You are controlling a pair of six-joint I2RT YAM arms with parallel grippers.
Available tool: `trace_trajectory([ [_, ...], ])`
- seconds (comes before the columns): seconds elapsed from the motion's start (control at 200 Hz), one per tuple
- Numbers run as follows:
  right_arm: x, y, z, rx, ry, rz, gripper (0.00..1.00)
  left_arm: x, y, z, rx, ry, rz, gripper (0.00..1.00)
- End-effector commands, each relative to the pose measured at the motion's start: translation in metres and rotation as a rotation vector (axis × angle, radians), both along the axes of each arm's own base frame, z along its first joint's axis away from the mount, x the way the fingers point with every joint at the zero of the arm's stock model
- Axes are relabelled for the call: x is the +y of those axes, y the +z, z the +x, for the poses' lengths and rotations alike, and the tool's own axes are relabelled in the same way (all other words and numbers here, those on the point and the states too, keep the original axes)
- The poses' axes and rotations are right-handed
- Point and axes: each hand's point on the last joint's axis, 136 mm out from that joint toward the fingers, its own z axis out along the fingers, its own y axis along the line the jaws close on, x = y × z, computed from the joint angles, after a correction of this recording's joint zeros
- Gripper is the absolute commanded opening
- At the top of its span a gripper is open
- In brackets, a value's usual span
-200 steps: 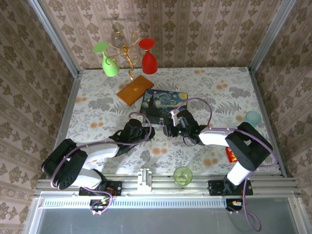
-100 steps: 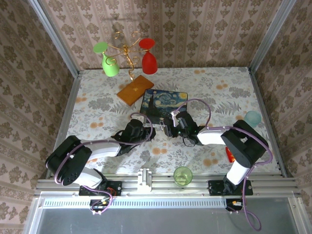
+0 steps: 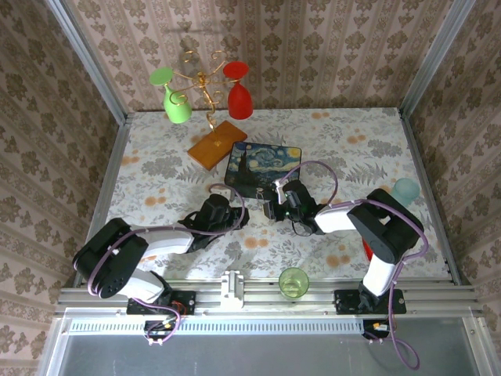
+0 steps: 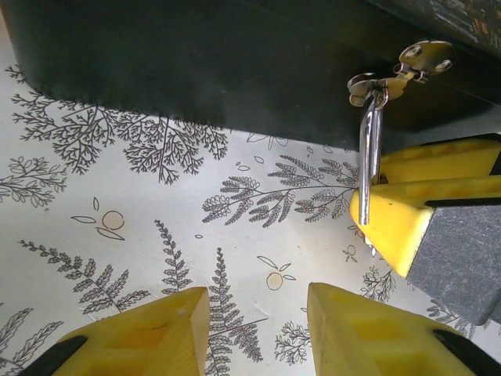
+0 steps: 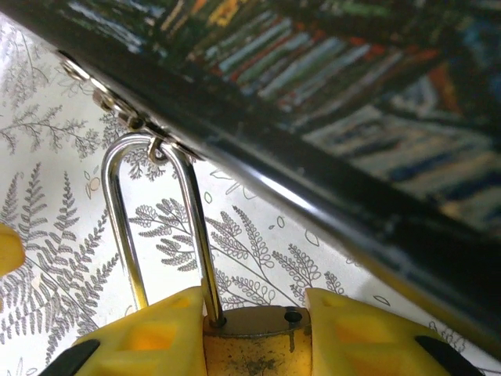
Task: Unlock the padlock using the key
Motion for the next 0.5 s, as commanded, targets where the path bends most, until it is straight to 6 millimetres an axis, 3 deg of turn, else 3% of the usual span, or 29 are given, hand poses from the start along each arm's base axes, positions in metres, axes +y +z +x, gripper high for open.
trace_trajectory([
  [0.0,-0.002,-0.004,0.001,0.008,-0.013,0.031,0.29,-0.003,0.008,-0.001,-0.014,-0.002,-0.031,0.37],
  [0.085,-0.007,-0.005,-0.001,0.01,-0.024,0.02,0.43,-0.002,0.01,-0.001,-0.015,-0.002,-0.032,0.37],
  [0.28,-0.017,-0.002,0.003,0.024,-0.035,0.058,0.41,-0.003,0.01,-0.001,-0.017,-0.003,-0.036,0.37],
  [0.495,0.001,0.007,-0.004,0.055,0.083,0.158,0.47,-0.003,0.009,-0.001,-0.015,-0.002,-0.037,0.37],
])
